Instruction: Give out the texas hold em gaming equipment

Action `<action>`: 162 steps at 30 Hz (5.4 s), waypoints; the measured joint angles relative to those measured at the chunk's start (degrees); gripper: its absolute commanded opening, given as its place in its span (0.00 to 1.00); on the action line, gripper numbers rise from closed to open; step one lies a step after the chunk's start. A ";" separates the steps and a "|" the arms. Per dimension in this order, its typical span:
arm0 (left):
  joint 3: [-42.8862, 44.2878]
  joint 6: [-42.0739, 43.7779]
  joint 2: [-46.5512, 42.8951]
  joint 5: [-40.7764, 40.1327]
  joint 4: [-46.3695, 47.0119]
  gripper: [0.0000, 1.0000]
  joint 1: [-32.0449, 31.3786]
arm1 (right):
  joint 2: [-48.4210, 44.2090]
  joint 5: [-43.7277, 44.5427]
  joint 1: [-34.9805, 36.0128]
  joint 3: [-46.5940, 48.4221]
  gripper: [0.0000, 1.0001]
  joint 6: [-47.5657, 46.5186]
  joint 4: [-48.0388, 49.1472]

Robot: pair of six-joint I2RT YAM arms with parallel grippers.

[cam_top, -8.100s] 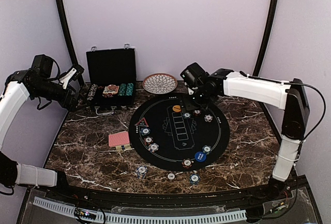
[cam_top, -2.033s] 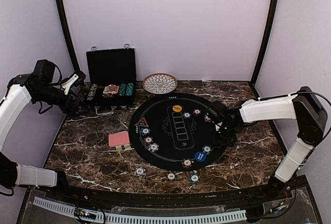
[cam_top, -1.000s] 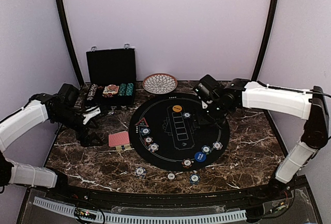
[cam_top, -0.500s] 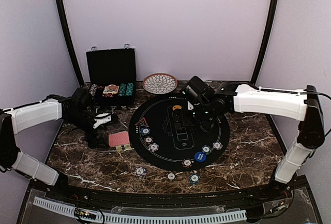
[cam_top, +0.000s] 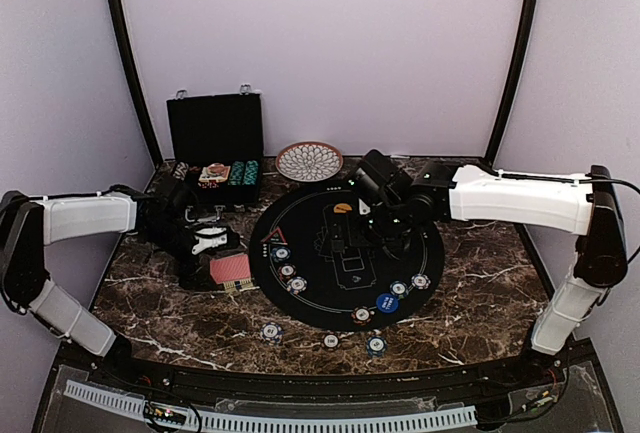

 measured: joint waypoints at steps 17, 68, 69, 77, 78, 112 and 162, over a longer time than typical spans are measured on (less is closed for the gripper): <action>0.02 0.11 4.09 -3.58 3.04 0.99 -0.98 | 0.00 0.00 0.00 -0.17 0.98 -0.02 0.02; 2.05 -0.66 10.62 -5.29 5.51 0.92 -1.44 | -0.50 0.00 0.00 -2.01 0.98 -0.24 0.09; 2.08 -0.55 10.62 -5.31 5.44 0.91 -1.44 | -0.50 0.00 0.00 -2.01 0.98 -0.26 0.09; 2.05 -0.07 10.73 -5.57 5.31 0.82 -1.49 | -0.50 0.00 0.00 -2.01 0.98 -0.46 0.04; 2.05 -0.04 10.73 -5.60 5.33 0.82 -1.49 | -0.50 0.00 0.00 -2.01 0.98 -0.46 0.04; -0.94 -0.04 7.26 -8.81 9.20 0.00 -1.57 | -0.50 -0.68 0.00 -2.27 0.95 -0.42 1.77; 10.32 -8.96 -6.36 5.38 -10.45 0.00 -7.13 | 18.84 -41.42 -0.02 4.63 0.84 16.81 46.62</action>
